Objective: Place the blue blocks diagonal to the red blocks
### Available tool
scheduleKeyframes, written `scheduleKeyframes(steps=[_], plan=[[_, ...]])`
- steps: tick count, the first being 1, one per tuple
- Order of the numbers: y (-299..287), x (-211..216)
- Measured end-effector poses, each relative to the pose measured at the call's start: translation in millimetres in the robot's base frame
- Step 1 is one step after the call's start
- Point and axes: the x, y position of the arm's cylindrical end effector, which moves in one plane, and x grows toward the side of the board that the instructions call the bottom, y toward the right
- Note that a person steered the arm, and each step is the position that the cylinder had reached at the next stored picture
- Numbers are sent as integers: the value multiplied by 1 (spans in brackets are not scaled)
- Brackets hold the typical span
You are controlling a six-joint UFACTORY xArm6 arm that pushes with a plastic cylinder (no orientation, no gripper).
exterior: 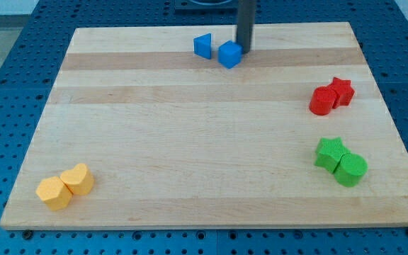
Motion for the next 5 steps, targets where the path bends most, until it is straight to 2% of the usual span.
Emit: scheduleKeyframes(steps=[1, 2, 4, 5], plan=[[12, 0], [64, 0], [37, 64], [-5, 66]])
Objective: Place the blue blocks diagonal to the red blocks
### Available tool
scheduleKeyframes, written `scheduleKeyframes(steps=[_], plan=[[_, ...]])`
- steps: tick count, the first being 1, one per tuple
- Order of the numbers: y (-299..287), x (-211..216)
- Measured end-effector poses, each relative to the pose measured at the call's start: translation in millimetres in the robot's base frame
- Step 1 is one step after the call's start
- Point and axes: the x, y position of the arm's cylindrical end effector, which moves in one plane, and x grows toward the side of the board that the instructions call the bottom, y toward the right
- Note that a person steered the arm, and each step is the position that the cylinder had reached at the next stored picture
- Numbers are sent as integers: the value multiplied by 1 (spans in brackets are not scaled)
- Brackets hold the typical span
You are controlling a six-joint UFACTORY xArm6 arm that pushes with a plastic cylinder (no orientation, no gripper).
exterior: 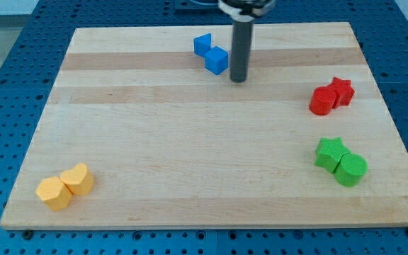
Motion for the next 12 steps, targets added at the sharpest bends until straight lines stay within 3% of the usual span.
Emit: scheduleKeyframes(steps=[3, 4, 5, 7, 10, 11, 12], plan=[[-60, -24], [-60, 0], [-36, 24], [6, -14], [-43, -30], [-26, -25], [28, -25]])
